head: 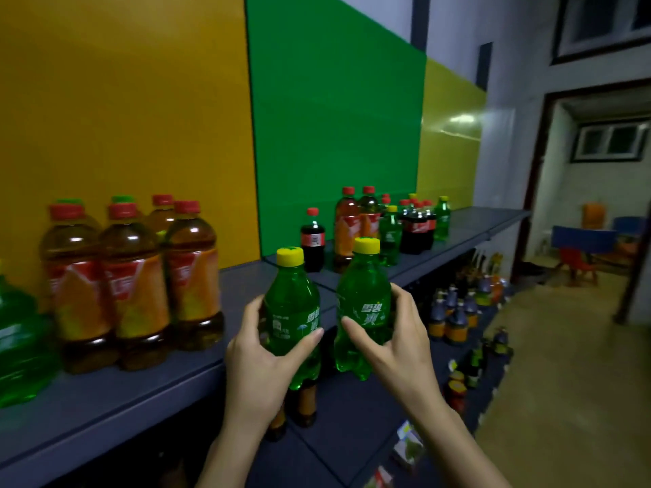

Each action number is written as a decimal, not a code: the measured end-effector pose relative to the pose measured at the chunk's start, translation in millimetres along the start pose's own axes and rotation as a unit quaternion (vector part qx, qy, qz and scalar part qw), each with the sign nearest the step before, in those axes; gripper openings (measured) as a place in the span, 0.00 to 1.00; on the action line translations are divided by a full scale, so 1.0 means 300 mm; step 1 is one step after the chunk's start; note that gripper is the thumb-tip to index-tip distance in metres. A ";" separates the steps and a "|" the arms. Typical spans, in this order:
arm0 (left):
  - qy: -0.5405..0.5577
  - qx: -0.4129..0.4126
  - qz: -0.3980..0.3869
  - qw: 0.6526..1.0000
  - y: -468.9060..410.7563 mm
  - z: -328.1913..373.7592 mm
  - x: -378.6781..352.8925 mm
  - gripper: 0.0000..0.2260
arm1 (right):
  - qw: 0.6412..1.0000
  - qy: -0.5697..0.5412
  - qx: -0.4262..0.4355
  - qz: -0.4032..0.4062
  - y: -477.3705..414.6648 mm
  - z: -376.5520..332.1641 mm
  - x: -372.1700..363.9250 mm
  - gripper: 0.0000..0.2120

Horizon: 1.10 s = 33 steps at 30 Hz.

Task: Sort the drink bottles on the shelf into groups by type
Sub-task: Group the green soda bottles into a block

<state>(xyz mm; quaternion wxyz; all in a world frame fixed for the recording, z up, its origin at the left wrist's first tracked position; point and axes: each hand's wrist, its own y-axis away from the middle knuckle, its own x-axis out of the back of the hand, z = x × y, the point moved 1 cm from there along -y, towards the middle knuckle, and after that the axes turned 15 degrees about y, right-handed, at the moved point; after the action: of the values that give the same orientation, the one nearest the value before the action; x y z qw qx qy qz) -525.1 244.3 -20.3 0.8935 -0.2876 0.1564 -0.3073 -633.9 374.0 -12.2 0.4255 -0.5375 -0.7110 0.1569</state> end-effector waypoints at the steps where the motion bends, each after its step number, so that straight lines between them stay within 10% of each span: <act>1: 0.007 0.000 -0.007 1.000 0.001 -0.018 -0.066 0.33 | 1.000 0.011 -0.007 0.004 -0.013 0.057 0.040 0.27; 21: 0.065 0.035 -0.115 0.991 -0.238 -0.454 -1.126 0.26 | 0.980 0.138 -0.113 0.083 -0.407 0.989 0.467 0.41; 33: 0.055 0.014 -0.091 0.994 -0.686 -0.769 -1.678 0.28 | 0.989 0.100 -0.078 0.075 -1.000 1.485 0.487 0.31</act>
<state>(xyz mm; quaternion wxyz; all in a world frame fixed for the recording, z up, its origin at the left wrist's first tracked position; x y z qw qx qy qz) -1108.5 336.8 -24.4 0.8555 -0.2711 0.1746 -0.4051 -1176.5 497.7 -6.7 0.4386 -0.6339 -0.6323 0.0776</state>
